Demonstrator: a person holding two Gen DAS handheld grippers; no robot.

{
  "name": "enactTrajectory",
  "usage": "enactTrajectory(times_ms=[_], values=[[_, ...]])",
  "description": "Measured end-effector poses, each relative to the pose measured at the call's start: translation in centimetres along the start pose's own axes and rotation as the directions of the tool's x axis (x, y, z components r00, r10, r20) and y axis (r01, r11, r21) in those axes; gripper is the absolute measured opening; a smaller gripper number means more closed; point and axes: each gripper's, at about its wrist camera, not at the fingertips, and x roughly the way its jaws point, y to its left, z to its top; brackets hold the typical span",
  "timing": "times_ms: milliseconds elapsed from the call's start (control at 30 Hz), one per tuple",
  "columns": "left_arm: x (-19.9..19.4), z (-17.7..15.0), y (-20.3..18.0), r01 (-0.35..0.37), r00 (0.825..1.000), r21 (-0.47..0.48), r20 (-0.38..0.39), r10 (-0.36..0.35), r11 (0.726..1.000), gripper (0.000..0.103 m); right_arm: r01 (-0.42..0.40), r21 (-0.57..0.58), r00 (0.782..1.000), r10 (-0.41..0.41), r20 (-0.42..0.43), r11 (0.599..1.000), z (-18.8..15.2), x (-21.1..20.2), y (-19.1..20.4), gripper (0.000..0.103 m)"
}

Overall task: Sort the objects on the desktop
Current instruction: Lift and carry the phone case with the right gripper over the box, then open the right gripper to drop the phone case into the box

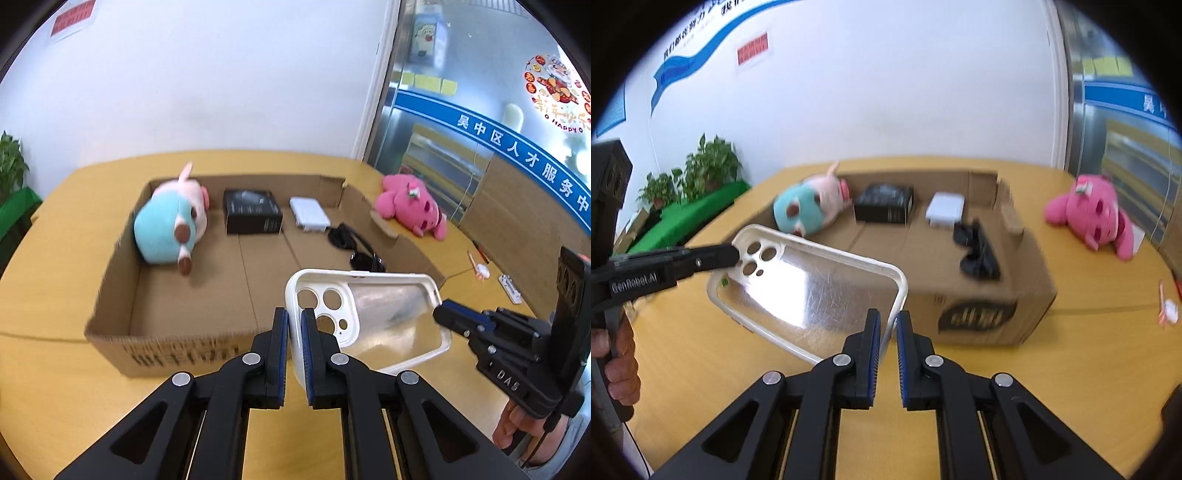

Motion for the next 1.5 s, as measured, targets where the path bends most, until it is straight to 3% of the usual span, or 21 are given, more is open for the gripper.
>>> enactTrajectory(times_ms=[167,400,633,767,867,1067,1167,1267,1333,1367,1433,1467,1500], values=[[-0.2,2.3,0.1,0.000,0.999,0.016,0.042,-0.001,1.000,0.006,0.020,-0.013,0.998,-0.020,0.053,1.000,2.5,-0.3,-0.1,0.008],[0.5,3.6,2.7,-0.032,0.998,-0.006,0.047,0.033,0.999,0.006,0.004,-0.033,0.999,-0.003,0.054,0.999,4.7,1.8,0.9,0.008],[2.2,4.4,7.4,-0.110,0.994,-0.052,0.008,0.110,0.993,0.006,-0.080,-0.042,0.997,0.080,-0.009,0.996,6.6,7.0,3.2,0.008],[4.3,4.3,9.9,-0.150,0.988,-0.072,-0.057,0.146,0.986,0.006,-0.126,-0.047,0.990,0.123,-0.073,0.991,7.4,11.1,4.5,0.008],[6.4,3.7,11.1,-0.200,0.973,-0.069,-0.131,0.190,0.977,0.006,-0.163,-0.011,0.975,0.159,-0.156,0.987,7.4,14.5,4.7,0.008],[10.2,2.2,12.3,-0.287,0.924,-0.022,-0.271,0.270,0.958,0.006,-0.186,0.029,0.929,0.185,-0.319,0.982,6.0,19.9,5.5,0.008],[10.6,2.1,12.0,-0.325,0.905,0.027,-0.282,0.319,0.945,0.007,-0.205,0.076,0.896,0.218,-0.387,0.976,5.3,21.7,5.4,0.008],[10.8,2.0,11.8,-0.356,0.888,0.043,-0.295,0.353,0.933,0.007,-0.201,0.071,0.893,0.212,-0.396,0.977,5.3,21.6,5.7,0.010],[10.6,1.9,11.8,-0.362,0.886,0.039,-0.296,0.357,0.931,0.016,-0.208,0.072,0.892,0.219,-0.396,0.976,5.4,21.3,5.8,0.012],[10.3,1.8,11.7,-0.366,0.887,0.033,-0.290,0.359,0.930,0.032,-0.209,0.072,0.898,0.221,-0.381,0.975,5.4,20.8,5.7,0.017],[9.1,2.0,11.3,-0.352,0.907,0.010,-0.245,0.343,0.936,0.054,-0.208,0.053,0.915,0.213,-0.344,0.977,5.7,19.4,5.6,0.044],[8.0,2.2,10.9,-0.335,0.923,-0.007,-0.203,0.327,0.942,0.067,-0.198,0.037,0.932,0.200,-0.301,0.980,6.0,18.2,5.3,0.052],[7.5,2.4,10.7,-0.327,0.932,-0.017,-0.173,0.320,0.945,0.074,-0.188,0.027,0.949,0.189,-0.253,0.982,6.3,16.9,4.8,0.066]])
